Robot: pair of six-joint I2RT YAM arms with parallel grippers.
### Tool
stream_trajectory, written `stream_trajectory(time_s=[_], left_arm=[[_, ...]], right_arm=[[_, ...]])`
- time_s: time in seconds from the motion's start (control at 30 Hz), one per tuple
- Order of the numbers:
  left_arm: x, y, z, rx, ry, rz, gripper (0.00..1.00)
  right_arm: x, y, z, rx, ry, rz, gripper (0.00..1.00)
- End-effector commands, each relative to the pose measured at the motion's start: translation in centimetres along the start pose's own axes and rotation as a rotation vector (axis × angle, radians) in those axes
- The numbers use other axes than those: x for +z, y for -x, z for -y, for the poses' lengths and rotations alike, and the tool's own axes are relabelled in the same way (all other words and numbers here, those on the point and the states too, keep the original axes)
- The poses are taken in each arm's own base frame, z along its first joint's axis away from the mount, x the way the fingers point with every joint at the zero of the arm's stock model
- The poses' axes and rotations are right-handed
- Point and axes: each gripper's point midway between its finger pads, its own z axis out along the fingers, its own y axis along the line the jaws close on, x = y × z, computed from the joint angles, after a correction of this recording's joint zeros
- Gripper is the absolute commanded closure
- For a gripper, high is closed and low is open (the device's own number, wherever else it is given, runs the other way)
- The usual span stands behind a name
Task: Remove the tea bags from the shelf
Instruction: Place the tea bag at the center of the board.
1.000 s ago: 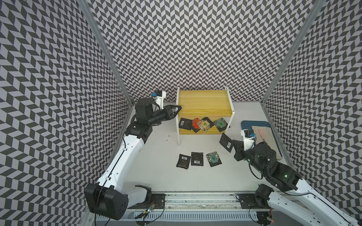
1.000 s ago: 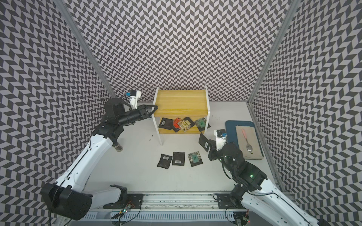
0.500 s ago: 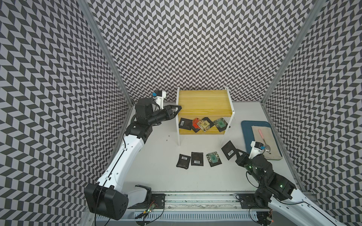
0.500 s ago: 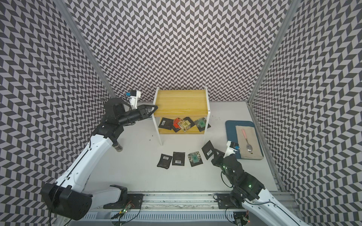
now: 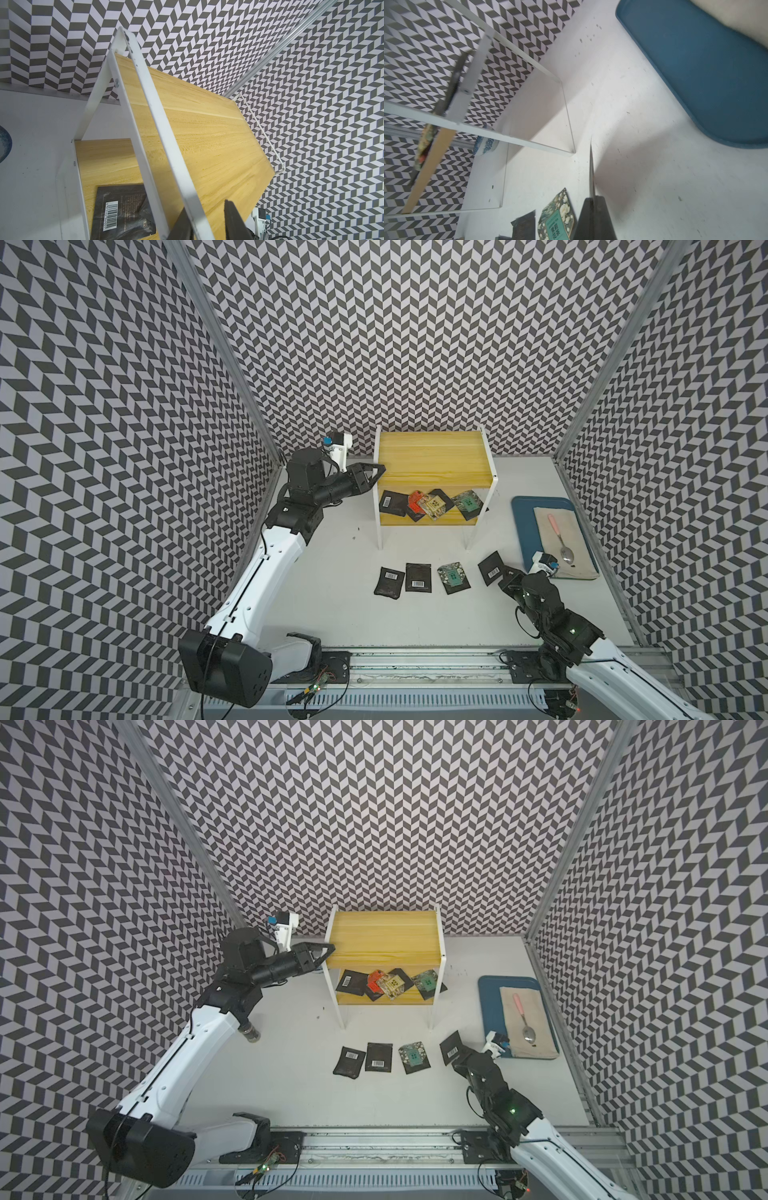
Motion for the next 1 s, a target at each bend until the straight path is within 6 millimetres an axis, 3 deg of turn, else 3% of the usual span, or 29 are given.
stream_trajectory(time_s=[0.0, 0.43, 0.47, 0.5, 0.97], left_arm=[[0.3, -1.9, -4.7, -0.055, 0.142, -0.052, 0.73], [0.5, -2.1, -5.0, -0.058, 0.144, -0.058, 0.72], [0.5, -2.1, -4.9, -0.057, 0.143, -0.057, 0.72], [0.5, -2.0, -4.9, -0.056, 0.142, -0.056, 0.73], [0.5, -2.2, -5.0, -0.064, 0.144, -0.057, 0.72]], right_arm=[[0.6, -0.4, -1.4, 0.045, 0.074, -0.018, 1.00], [1.0, -1.9, 0.8, 0.037, 0.050, -0.031, 1.00], [0.9, -3.3, 0.4, 0.078, 0.086, -0.111, 0.99], [0.8, -3.5, 0.4, 0.088, 0.088, -0.121, 0.98], [1.3, -4.5, 1.1, 0.104, 0.058, -0.153, 0.99]])
